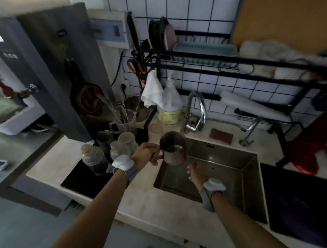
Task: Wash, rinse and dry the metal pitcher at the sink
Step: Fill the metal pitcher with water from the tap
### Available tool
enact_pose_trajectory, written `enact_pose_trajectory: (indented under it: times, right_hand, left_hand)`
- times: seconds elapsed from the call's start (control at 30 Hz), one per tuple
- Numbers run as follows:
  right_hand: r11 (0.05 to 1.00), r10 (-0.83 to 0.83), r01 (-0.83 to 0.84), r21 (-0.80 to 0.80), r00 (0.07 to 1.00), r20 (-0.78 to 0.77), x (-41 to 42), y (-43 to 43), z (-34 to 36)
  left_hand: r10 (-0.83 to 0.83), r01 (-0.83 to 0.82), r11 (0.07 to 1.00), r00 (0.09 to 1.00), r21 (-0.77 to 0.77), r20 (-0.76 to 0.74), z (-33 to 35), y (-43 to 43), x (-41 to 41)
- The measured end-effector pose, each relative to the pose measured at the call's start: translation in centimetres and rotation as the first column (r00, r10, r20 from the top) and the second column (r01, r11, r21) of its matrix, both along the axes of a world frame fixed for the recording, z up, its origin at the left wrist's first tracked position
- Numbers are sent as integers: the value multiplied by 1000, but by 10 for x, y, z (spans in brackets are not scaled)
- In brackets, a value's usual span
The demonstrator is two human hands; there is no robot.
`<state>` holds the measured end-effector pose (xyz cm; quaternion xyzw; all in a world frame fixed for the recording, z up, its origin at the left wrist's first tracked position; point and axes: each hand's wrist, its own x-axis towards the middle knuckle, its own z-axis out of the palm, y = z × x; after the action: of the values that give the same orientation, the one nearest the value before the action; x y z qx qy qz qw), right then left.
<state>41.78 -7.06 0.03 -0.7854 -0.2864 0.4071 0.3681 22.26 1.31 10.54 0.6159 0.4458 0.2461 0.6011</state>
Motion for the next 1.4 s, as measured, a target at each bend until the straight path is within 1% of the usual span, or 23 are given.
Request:
enact_pose_trajectory:
  times: [0.03,0.07,0.13,0.23,0.3,0.43,0.47,0.53,0.63,0.77,0.83,0.93,0.97,1.0,1.07,1.1,1.2,1.27,1.33,1.4]
  right_hand:
    - [998,-64,64,21,997,-38,7,-2,0]
    - [993,-105,107,56,994,-40,18,-6,2]
    - [988,-132,133,79,991,-18,31,-16,5]
    - [984,-158,158,87,987,-9,44,-27,7]
    - [982,-164,166,87,986,-20,51,-29,6]
    - [981,-165,166,102,986,-17,57,-31,10]
    - [984,-153,152,90,988,-2,58,-31,11]
    - [992,-100,93,82,992,82,60,-32,13]
    - [993,-84,76,95,992,90,61,-32,19]
    - [993,-74,64,98,992,102,62,-32,24]
    - [995,-59,50,85,992,111,62,-32,26]
    - [997,-45,37,67,989,138,60,-31,28]
    - [997,-52,44,64,991,124,59,-30,27]
    - [996,-64,59,67,995,74,58,-29,25]
    - [994,-83,86,70,995,-54,59,-26,22]
    - [994,-81,87,69,993,-81,60,-25,21]
    - [993,-92,98,68,992,-87,58,-24,19]
    - [989,-120,123,80,992,-34,55,-25,17]
    - [992,-101,100,77,995,9,55,-25,17]
    - [993,-85,88,74,996,-35,58,-25,18]
  left_hand:
    - [-18,18,1000,1000,17,-4,9,2,7]
    - [-40,41,999,999,31,-16,19,3,14]
    - [-98,99,994,994,39,-38,39,3,31]
    - [-198,198,980,980,5,-27,66,0,54]
    - [-274,274,962,962,13,-22,77,1,62]
    - [-337,337,941,941,33,-11,82,2,71]
    - [-356,356,934,934,27,-12,82,4,72]
    - [-394,394,919,919,17,-1,81,7,74]
    - [-429,429,902,903,39,-15,80,12,73]
    - [-439,446,875,895,189,-79,77,11,72]
    - [-426,431,850,901,303,-86,76,7,74]
    - [-350,349,804,932,481,-90,76,-3,76]
    - [-314,313,795,945,520,-89,76,-6,77]
    - [-276,278,789,957,548,-89,77,-9,78]
    - [-217,227,773,972,592,-90,76,-12,80]
    - [-202,215,764,975,608,-91,76,-13,81]
    - [-203,213,747,975,630,-88,72,-13,82]
    - [-215,226,738,972,636,-97,68,-13,83]
    - [-204,223,728,973,648,-106,63,-12,84]
    - [-185,212,732,976,647,-111,55,-11,86]
